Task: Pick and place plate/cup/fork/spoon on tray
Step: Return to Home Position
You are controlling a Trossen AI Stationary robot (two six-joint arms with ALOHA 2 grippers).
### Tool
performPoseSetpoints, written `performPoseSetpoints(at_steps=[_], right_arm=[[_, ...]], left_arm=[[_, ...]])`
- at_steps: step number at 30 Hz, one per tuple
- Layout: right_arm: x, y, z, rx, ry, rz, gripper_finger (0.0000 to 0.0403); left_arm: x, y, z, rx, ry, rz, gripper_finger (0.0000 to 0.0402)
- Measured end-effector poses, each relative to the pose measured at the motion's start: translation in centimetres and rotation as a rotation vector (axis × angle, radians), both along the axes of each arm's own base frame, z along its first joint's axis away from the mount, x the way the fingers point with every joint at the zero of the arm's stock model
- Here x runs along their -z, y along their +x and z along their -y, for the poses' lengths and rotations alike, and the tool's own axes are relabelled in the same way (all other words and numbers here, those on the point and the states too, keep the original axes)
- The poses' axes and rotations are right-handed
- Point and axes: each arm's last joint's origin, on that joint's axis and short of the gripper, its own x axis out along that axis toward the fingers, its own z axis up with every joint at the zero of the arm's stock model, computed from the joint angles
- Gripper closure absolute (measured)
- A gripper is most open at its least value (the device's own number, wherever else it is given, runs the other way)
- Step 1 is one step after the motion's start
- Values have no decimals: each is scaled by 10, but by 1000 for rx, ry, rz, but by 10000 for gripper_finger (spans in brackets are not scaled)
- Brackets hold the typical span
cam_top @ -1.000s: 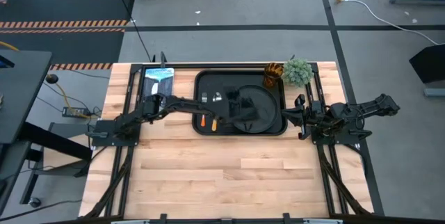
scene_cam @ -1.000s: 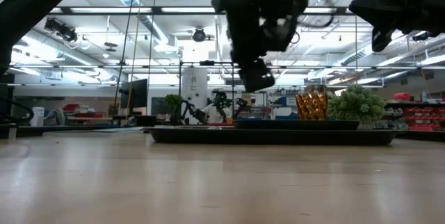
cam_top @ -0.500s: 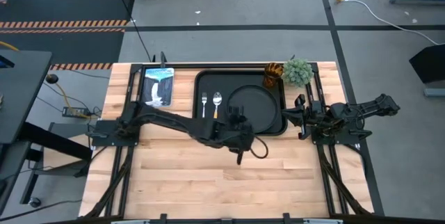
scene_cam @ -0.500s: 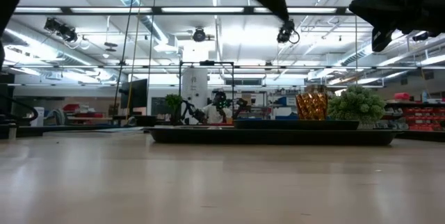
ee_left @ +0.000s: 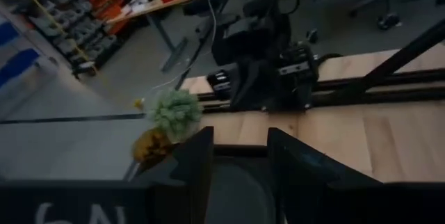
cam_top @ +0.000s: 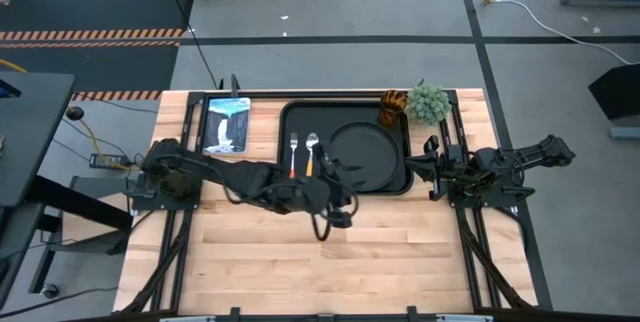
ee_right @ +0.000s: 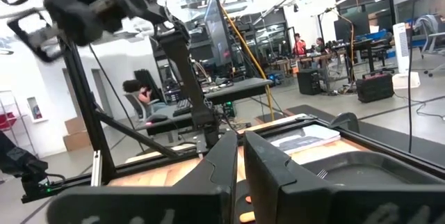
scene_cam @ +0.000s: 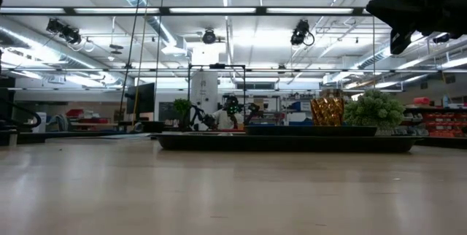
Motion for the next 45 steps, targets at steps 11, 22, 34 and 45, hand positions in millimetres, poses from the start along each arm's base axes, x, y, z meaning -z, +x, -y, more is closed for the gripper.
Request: performPoseSetpoints(at_steps=[11, 22, 34, 45], right_arm=[[0, 0, 0, -1, 0, 0, 369], [0, 0, 0, 0, 0, 0, 369], [0, 0, 0, 0, 0, 0, 369], [0, 0, 0, -1, 0, 1, 369]], left_arm=[[-31, -57, 15, -10, 82, -35, 257], [-6, -84, 30, 217, 128, 110, 257], [53, -119, 19, 544, 81, 150, 257], [101, -151, 15, 676, 38, 251, 257]])
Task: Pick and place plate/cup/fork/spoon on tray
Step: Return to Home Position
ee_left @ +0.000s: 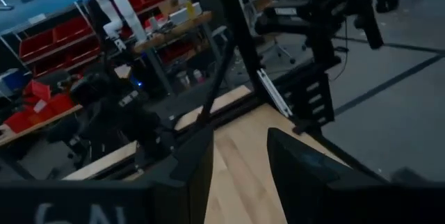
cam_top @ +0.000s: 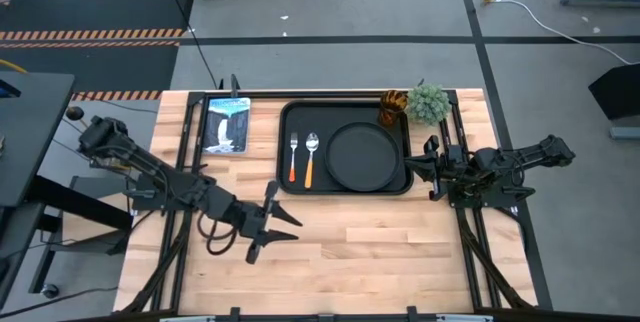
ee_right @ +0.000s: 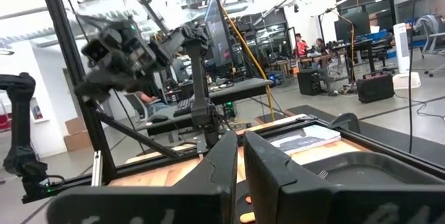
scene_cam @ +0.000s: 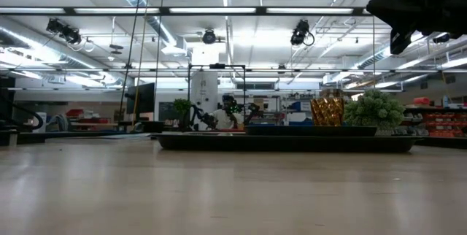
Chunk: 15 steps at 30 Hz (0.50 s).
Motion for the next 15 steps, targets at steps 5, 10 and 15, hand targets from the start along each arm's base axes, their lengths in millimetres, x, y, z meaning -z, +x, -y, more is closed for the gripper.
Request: performPoseSetpoints(at_steps=[5, 10, 15], right_arm=[[0, 0, 0, 1, 0, -1, 369], [0, 0, 0, 0, 0, 0, 369], [0, 0, 0, 1, 0, 0, 369]], left_arm=[[23, -9, -8, -16, -20, 34, 257], [40, -19, -17, -28, -63, 79, 257], [55, -29, -26, -40, -88, 62, 257]])
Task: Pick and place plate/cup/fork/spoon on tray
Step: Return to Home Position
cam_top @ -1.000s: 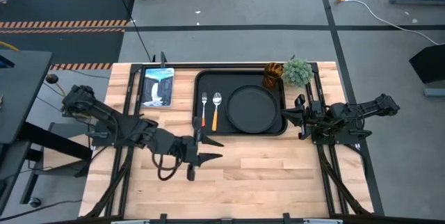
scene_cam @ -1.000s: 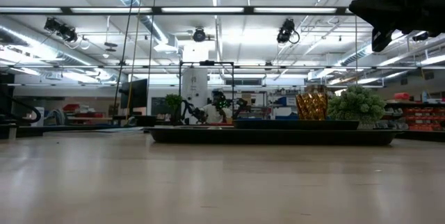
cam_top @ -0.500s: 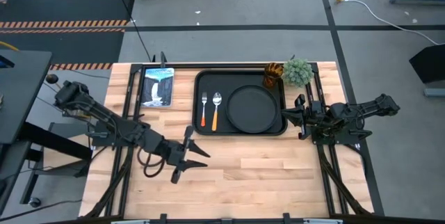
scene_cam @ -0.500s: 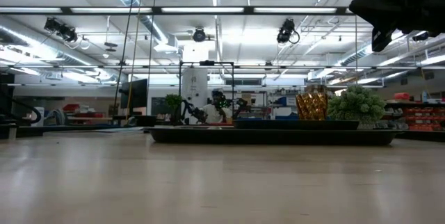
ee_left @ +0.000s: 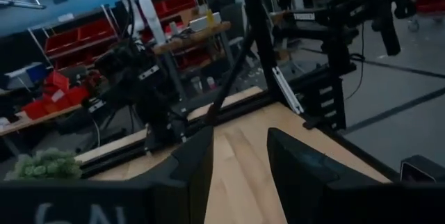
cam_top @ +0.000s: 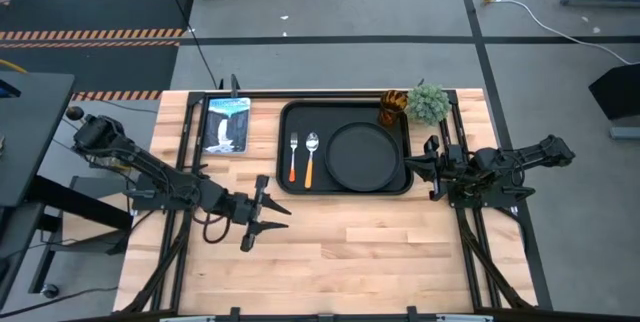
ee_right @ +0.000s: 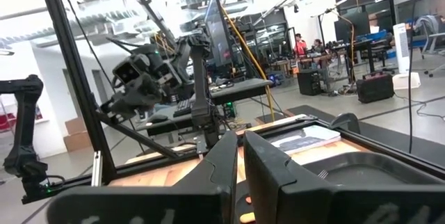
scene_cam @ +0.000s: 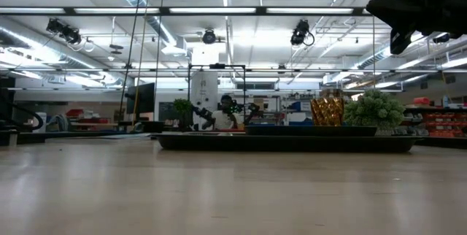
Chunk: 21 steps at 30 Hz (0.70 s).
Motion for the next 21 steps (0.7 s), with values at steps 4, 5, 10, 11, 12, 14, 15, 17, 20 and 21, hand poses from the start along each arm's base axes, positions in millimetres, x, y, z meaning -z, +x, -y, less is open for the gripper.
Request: performPoseSetpoints(at_steps=[4, 5, 10, 11, 12, 14, 15, 17, 20, 21], right_arm=[[0, 0, 0, 0, 0, 0, 369], [0, 0, 0, 0, 0, -1, 369], [0, 0, 0, -1, 0, 0, 369], [0, 0, 0, 0, 0, 0, 369], [0, 0, 0, 0, 0, -1, 369], [0, 0, 0, 0, 0, 0, 369], [0, 0, 0, 0, 0, 0, 369], [0, 0, 0, -1, 0, 0, 369], [0, 0, 0, 0, 0, -1, 369], [0, 0, 0, 0, 0, 0, 369]], left_arm=[[11, -10, -5, 1, -8, -9, 257], [15, -12, -6, 2, -16, -17, 257], [30, -25, -13, 2, -62, -52, 257], [34, -28, -14, 3, -66, -60, 257], [36, -31, -15, 4, -78, -63, 257], [41, -37, -19, 5, -96, -45, 257], [43, -40, -20, 6, -102, -36, 257], [48, -47, -24, 7, -115, -16, 257], [54, -56, -29, 9, -127, 6, 257], [56, -59, -30, 9, -129, 10, 257]])
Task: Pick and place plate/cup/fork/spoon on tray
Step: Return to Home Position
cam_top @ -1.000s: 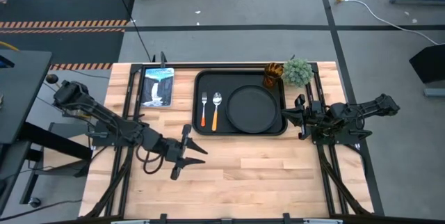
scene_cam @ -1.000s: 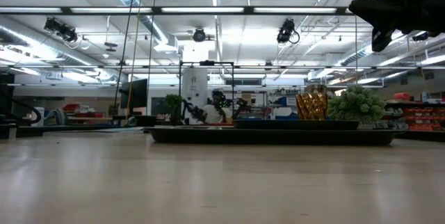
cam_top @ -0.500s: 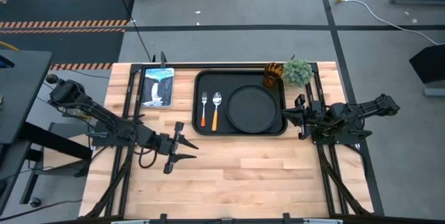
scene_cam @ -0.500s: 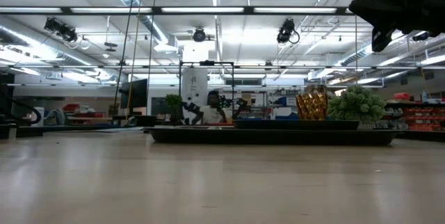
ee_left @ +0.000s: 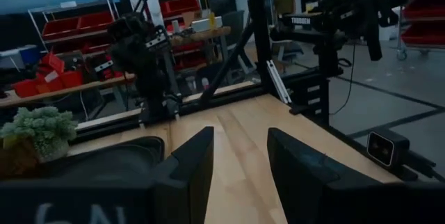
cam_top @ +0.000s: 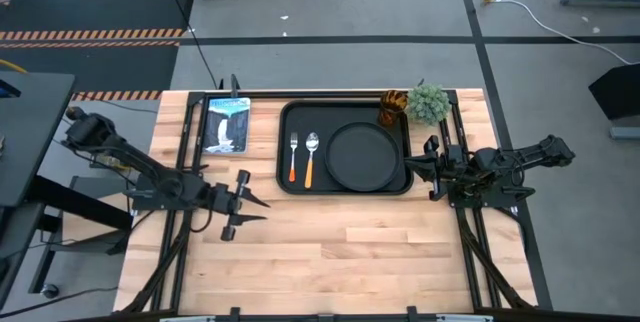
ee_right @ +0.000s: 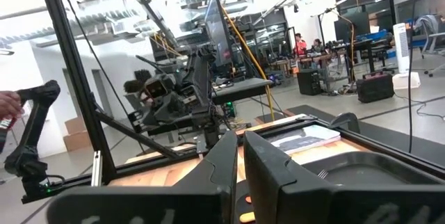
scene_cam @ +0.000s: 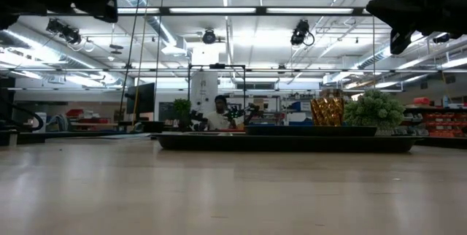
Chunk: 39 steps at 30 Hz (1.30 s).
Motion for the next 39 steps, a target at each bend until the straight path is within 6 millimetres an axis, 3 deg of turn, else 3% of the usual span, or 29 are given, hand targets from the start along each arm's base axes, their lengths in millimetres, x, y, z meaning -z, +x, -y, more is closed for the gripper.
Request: performPoseSetpoints(at_steps=[19, 39], right_arm=[[0, 0, 0, 0, 0, 0, 369], [0, 0, 0, 0, 0, 0, 369]], left_arm=[[17, -33, -17, 7, -71, 38, 257], [18, -46, -34, -55, -145, -32, 257]])
